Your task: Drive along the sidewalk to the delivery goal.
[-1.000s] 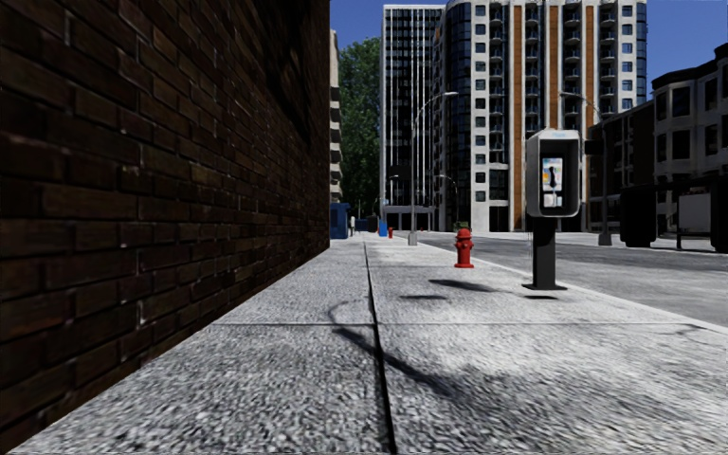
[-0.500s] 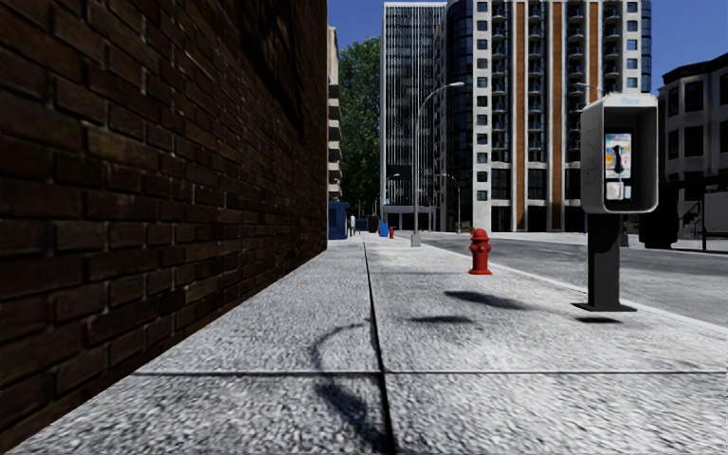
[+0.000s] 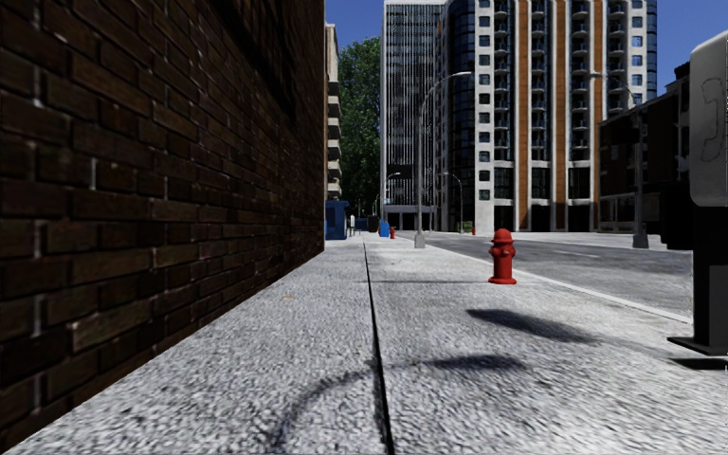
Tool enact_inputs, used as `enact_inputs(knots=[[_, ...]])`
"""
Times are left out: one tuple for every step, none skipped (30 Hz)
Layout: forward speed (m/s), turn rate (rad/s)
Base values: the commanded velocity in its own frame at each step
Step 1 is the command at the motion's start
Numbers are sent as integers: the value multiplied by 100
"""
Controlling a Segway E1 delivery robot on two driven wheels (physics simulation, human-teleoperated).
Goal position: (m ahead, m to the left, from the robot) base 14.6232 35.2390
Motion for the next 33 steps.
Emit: enact_inputs(knots=[[200, 0], [200, 0], [200, 0], [200, 0], [200, 0], [200, 0], [200, 0], [200, 0], [200, 0], [200, 0], [200, 0], [200, 0], [200, 0], [200, 0], [200, 0], [200, 0], [200, 0], [200, 0], [200, 0], [200, 0], [200, 0], [200, 0], [200, 0], [200, 0], [200, 0], [200, 0], [200, 0], [200, 0], [200, 0], [200, 0], [200, 0], [200, 0], [200, 0]])
